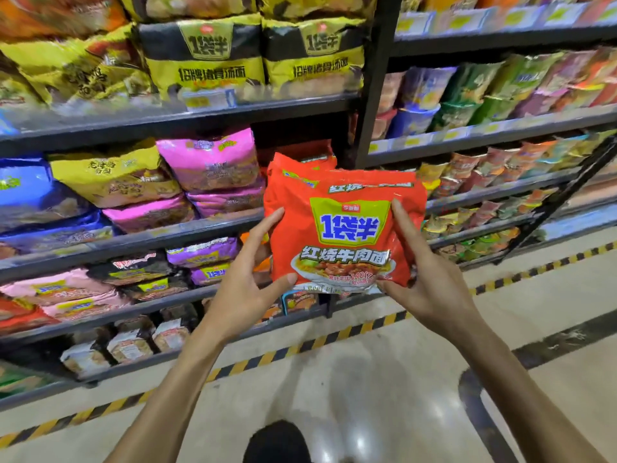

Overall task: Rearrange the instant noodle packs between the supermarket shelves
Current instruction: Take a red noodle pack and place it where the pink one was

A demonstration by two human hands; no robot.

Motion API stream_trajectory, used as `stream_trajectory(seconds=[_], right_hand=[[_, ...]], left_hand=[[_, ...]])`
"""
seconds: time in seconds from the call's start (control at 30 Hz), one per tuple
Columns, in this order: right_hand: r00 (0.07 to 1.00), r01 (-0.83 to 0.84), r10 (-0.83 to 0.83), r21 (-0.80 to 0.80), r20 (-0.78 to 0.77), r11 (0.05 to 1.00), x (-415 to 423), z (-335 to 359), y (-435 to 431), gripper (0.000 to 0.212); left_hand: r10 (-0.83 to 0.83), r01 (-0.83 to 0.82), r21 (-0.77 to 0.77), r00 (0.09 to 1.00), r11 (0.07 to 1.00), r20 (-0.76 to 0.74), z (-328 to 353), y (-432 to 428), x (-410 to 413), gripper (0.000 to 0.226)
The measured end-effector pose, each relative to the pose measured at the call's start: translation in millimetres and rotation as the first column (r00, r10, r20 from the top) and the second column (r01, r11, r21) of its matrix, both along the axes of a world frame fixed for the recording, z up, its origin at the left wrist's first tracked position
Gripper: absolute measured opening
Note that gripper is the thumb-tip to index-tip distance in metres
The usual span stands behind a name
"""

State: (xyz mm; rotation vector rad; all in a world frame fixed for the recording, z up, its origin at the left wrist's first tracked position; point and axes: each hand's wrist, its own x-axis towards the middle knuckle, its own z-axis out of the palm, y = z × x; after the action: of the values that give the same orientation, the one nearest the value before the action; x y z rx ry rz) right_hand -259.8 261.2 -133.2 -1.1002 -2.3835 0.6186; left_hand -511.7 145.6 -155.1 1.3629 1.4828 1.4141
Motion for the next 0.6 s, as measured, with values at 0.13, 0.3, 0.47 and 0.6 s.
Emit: stream_trajectory(seconds=[0.13, 0.3, 0.47, 0.6], right_hand=[[0.998, -0.062, 0.062, 0.012, 0.026, 0.998, -13, -10, 51, 0.117], [0.99, -0.142, 0.141, 0.026, 0.028, 0.99, -47, -24, 126, 0.114], [0.993, -0.115, 0.115, 0.211, 0.013, 0.971, -93, -40, 192, 0.114], [0.998, -0.06, 0.054, 0.259, 0.027, 0.964, -124, -72, 224, 0.128]], left_hand=[[0.089, -0.089, -0.042, 0.996, 0.995, 0.0, -4, 36, -1, 0.08], [0.16, -0.161, -0.063, 0.987, 0.985, -0.018, -15, 90, -31, 0.082], [0.258, -0.258, 0.02, 0.951, 0.966, -0.168, -41, 151, -59, 0.094], [0.308, -0.291, 0.101, 0.891, 0.951, -0.333, -64, 192, -74, 0.102]])
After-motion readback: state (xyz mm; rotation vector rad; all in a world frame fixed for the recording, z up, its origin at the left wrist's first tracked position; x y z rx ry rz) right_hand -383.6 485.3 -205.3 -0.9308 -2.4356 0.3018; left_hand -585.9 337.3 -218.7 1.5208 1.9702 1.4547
